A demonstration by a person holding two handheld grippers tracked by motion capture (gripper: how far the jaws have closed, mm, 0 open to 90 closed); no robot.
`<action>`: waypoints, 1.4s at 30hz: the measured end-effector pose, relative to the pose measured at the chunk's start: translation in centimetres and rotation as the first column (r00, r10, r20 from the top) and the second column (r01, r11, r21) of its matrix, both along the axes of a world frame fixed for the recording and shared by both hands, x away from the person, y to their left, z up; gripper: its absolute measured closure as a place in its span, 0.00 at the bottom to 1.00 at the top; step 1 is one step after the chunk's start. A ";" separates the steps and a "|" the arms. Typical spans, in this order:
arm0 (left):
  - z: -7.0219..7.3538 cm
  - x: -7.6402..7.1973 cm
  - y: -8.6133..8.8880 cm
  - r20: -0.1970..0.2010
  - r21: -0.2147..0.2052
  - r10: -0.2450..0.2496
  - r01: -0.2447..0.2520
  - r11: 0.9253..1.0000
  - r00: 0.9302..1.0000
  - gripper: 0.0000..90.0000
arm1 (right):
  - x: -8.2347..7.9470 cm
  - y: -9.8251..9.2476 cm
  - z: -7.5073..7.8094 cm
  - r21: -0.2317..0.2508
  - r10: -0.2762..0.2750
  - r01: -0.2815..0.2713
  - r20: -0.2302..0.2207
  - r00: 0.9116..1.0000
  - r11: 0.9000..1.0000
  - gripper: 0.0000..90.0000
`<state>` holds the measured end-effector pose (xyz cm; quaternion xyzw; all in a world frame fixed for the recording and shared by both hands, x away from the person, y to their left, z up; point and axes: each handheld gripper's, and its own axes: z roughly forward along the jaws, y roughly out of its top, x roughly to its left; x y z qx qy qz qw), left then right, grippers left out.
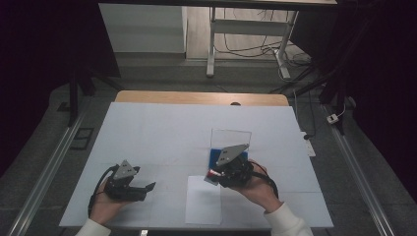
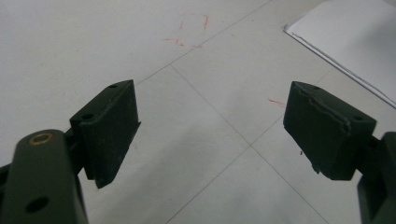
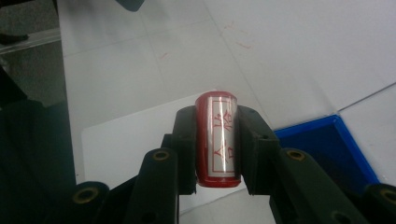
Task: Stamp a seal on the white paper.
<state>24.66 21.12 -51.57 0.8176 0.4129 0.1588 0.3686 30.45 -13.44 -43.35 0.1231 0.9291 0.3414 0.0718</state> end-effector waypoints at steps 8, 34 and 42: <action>0.0 0.0 -0.1 -0.002 0.004 -0.005 0.005 1.000 1.000 0.20 | -0.9 0.9 -1.1 -0.043 0.043 -0.044 -0.017 0.999 0.998 0.77; -0.1 0.0 -0.2 -0.006 0.016 -0.014 0.014 1.000 1.000 0.21 | -1.7 3.5 -4.3 -0.132 0.082 -0.082 -0.009 0.997 0.988 0.77; -0.1 0.0 -0.2 -0.006 0.017 -0.016 0.016 1.000 1.000 0.21 | -1.8 3.9 -4.8 -0.152 0.082 -0.081 -0.005 0.997 0.985 0.77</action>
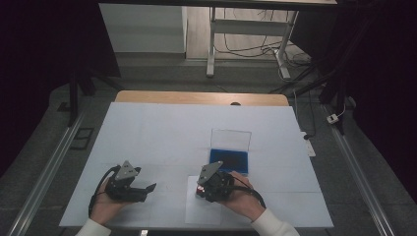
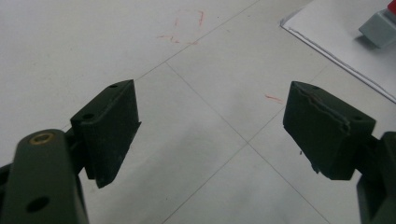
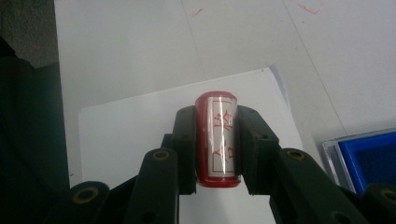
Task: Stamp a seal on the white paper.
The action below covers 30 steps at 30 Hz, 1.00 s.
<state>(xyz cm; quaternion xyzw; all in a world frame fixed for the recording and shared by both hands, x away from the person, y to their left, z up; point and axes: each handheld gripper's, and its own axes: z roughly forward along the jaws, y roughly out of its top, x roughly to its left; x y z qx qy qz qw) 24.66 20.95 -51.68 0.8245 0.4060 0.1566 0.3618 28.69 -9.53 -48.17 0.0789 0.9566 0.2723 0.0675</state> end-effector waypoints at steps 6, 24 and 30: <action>0.0 0.0 0.0 0.000 0.001 0.001 -0.001 1.000 1.000 0.21 | -0.1 0.2 -0.1 -0.004 0.010 -0.010 0.003 1.000 1.000 0.77; 0.0 0.0 0.0 -0.001 0.005 -0.001 0.001 1.000 1.000 0.21 | 0.4 0.2 -0.6 -0.016 -0.018 0.018 -0.022 1.000 1.000 0.77; -0.1 0.0 -0.1 -0.003 0.004 0.004 -0.004 1.000 1.000 0.21 | 0.6 0.4 -0.6 -0.027 -0.012 0.011 -0.037 0.999 1.000 0.77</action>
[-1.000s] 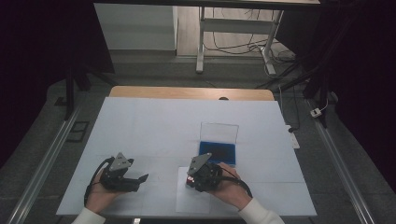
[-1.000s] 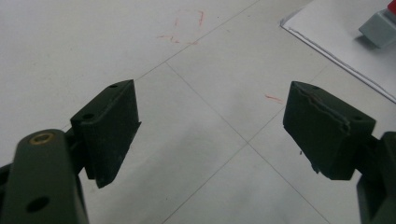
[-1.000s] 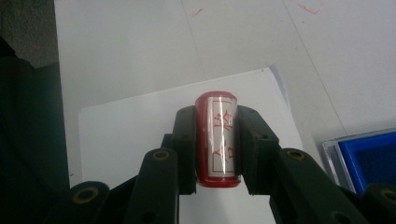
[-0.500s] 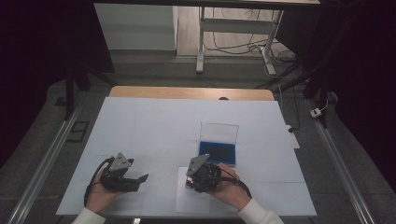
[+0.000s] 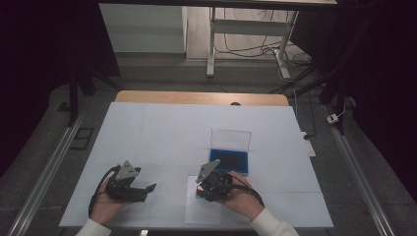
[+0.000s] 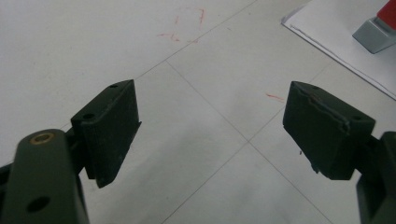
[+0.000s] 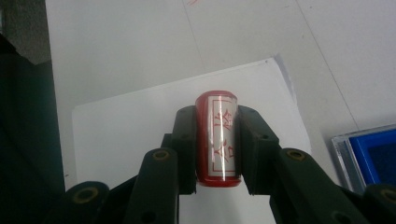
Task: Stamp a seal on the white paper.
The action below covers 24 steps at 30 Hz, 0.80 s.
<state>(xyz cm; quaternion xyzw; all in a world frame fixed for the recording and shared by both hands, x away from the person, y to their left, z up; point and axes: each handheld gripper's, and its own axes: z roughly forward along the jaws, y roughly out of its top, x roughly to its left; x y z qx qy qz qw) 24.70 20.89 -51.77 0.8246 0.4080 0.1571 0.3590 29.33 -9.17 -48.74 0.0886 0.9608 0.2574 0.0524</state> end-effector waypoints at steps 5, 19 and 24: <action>0.0 0.0 0.0 -0.003 0.004 -0.002 0.002 1.000 1.000 0.21 | 0.1 0.3 0.1 -0.032 0.020 -0.020 0.010 1.000 0.999 0.77; 0.0 0.0 0.0 -0.007 0.000 0.000 0.000 1.000 1.000 0.21 | 0.0 1.0 -0.1 -0.088 -0.002 0.003 0.005 1.000 0.996 0.77; 0.0 -0.1 -0.1 -0.007 0.001 0.000 0.000 1.000 1.000 0.21 | 0.0 1.0 -0.1 -0.088 -0.011 0.010 -0.002 1.000 0.996 0.78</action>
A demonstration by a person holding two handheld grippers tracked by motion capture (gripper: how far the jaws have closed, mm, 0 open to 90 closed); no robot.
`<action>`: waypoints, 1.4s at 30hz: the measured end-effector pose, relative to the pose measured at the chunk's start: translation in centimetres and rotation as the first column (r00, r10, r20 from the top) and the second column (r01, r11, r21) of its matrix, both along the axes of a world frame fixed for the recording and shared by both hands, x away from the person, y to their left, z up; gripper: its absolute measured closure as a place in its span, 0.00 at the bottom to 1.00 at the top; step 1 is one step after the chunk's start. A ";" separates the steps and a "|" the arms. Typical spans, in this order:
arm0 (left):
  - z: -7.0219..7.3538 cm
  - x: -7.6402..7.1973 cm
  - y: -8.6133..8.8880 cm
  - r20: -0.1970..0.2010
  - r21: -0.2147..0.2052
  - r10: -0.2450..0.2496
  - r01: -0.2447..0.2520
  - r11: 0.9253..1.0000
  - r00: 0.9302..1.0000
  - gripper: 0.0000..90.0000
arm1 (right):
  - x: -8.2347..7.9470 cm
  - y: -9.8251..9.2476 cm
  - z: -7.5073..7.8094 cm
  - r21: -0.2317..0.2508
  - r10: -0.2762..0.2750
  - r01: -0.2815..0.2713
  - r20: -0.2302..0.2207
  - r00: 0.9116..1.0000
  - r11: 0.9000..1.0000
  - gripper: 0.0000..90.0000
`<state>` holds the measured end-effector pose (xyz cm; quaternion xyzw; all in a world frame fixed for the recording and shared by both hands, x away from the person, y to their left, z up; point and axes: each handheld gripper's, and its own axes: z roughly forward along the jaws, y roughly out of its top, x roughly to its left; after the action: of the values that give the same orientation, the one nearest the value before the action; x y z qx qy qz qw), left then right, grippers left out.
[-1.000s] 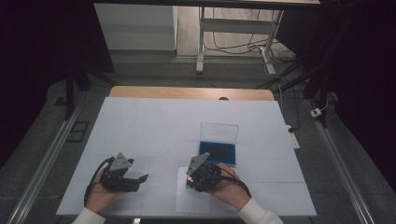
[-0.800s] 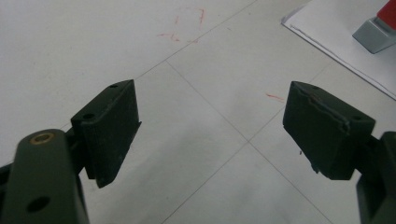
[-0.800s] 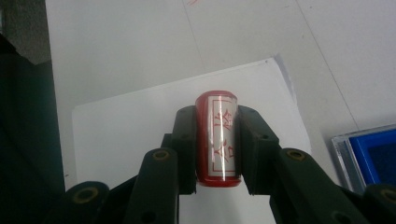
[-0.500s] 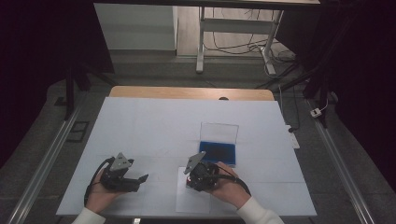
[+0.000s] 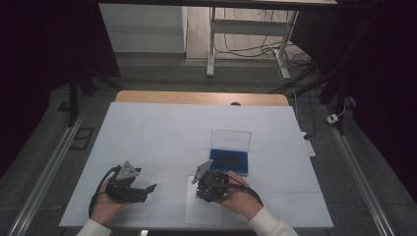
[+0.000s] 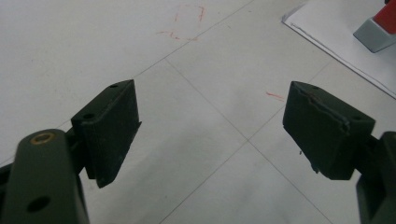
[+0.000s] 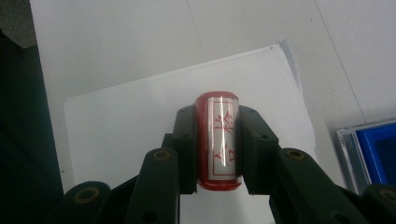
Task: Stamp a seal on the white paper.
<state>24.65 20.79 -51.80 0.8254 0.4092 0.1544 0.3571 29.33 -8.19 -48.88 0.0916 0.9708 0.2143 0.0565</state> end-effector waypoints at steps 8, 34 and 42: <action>0.0 0.0 0.0 -0.001 -0.002 0.001 -0.001 1.000 1.000 0.21 | 0.1 -0.1 -0.1 0.007 0.003 -0.003 -0.005 1.000 1.000 0.78; 0.1 -0.1 -0.1 0.004 -0.001 -0.004 0.004 1.000 1.000 0.21 | 0.1 -0.3 -0.1 0.013 0.012 -0.012 0.003 1.000 1.000 0.77; 0.2 0.0 0.1 0.006 -0.006 -0.003 0.003 1.000 1.000 0.21 | 0.1 -0.5 0.2 0.038 0.028 -0.029 0.011 1.000 0.999 0.77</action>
<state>24.61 20.88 -51.61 0.8244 0.4076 0.1550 0.3608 29.41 -8.71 -48.71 0.0776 0.9674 0.2342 0.0569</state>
